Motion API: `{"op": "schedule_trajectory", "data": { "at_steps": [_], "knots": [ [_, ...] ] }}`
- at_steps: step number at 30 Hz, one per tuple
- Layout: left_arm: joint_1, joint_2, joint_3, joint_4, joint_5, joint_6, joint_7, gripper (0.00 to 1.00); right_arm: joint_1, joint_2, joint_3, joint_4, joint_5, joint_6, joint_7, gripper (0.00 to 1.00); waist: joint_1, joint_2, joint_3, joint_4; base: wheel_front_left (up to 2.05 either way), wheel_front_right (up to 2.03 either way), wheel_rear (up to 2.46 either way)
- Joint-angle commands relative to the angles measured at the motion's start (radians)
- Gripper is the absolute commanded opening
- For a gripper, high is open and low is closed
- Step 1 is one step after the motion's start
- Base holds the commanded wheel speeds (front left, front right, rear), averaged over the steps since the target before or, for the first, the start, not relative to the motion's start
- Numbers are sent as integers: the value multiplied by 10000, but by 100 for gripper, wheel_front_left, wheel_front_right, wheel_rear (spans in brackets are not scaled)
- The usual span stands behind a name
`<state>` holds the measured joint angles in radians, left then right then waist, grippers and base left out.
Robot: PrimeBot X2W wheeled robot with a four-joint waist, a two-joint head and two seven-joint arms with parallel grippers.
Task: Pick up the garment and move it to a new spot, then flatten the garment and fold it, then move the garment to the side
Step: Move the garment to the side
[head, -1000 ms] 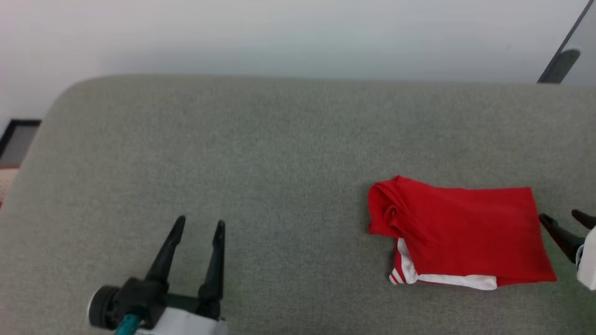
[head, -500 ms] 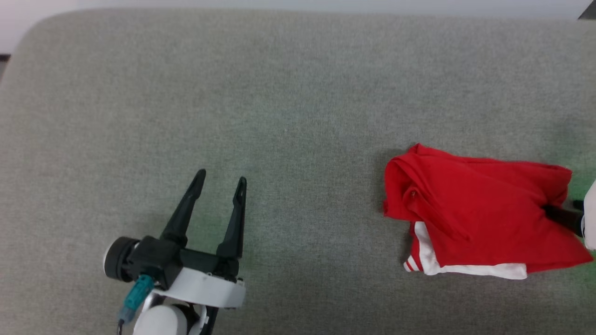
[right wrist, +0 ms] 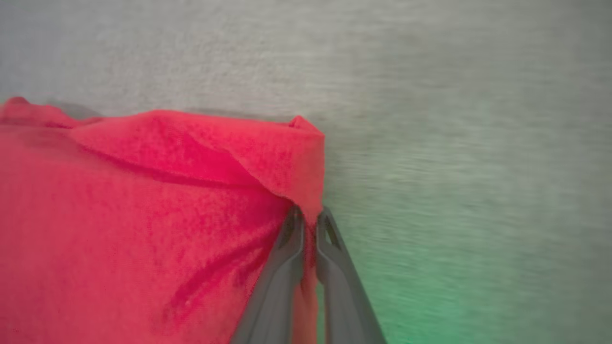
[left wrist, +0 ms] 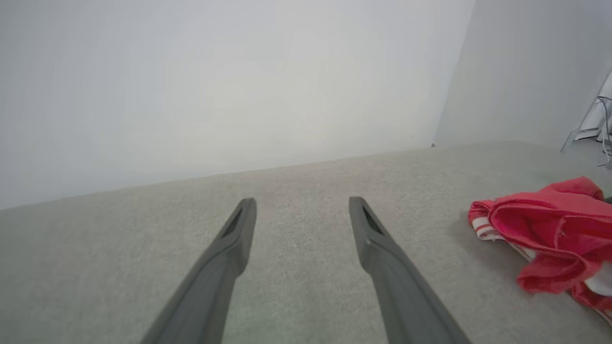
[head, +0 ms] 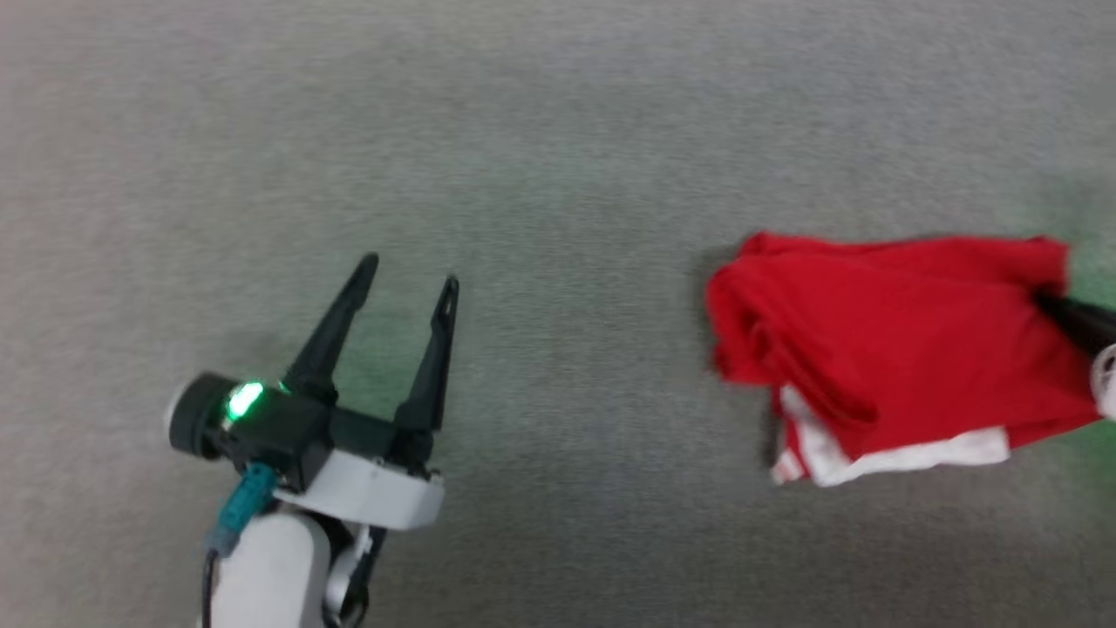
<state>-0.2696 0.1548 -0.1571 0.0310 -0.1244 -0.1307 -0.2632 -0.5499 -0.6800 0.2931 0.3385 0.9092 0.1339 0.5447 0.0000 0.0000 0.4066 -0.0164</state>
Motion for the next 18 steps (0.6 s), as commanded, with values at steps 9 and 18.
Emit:
{"op": "schedule_trajectory", "data": {
  "at_steps": [9,18],
  "knots": [
    [-2672,1064,-1102,206,181,7,-12,100,-784,-950,-584,850,594,-41,-1758,0,0,0,1627,-2190,0,0,0],
    [-5538,1253,-2358,853,112,7,-11,100,-2263,-1463,-631,2916,427,-41,-3459,0,0,0,2749,-3029,0,0,0]
  ]
}}
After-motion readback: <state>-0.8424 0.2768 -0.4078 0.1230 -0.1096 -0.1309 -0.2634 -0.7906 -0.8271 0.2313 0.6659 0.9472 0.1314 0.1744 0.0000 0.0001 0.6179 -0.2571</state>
